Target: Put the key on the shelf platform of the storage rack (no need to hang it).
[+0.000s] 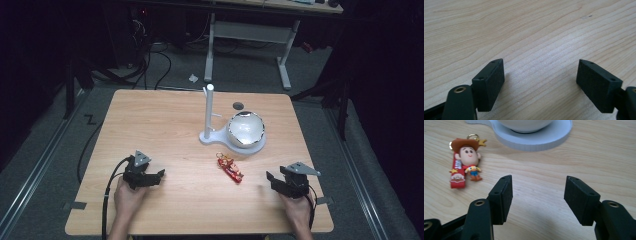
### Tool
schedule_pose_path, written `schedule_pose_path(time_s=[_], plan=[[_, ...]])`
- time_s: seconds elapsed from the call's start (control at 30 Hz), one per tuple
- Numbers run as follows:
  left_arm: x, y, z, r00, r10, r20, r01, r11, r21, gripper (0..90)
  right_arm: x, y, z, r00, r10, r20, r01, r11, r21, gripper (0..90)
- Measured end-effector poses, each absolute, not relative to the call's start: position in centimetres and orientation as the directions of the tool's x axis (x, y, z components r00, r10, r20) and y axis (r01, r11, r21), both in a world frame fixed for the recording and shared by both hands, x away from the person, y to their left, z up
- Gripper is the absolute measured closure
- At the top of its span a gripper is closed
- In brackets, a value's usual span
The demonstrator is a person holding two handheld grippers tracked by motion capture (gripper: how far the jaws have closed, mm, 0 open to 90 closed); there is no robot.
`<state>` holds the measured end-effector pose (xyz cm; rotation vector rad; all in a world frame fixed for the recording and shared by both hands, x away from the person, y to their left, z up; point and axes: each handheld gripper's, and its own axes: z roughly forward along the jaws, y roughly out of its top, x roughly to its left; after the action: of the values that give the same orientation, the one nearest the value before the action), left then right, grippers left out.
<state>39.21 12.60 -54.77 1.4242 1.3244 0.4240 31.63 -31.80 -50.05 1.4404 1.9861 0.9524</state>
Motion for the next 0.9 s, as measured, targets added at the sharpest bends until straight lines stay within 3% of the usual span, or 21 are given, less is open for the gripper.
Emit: schedule_pose_path(time_s=[0.9], plan=[[39.2,12.6,-54.8,0.313,0.865,-0.393,0.475,0.215,0.853,22.9,34.0,-24.4,-50.0,-0.531,0.847,0.010,0.553,0.338,0.762,40.8]])
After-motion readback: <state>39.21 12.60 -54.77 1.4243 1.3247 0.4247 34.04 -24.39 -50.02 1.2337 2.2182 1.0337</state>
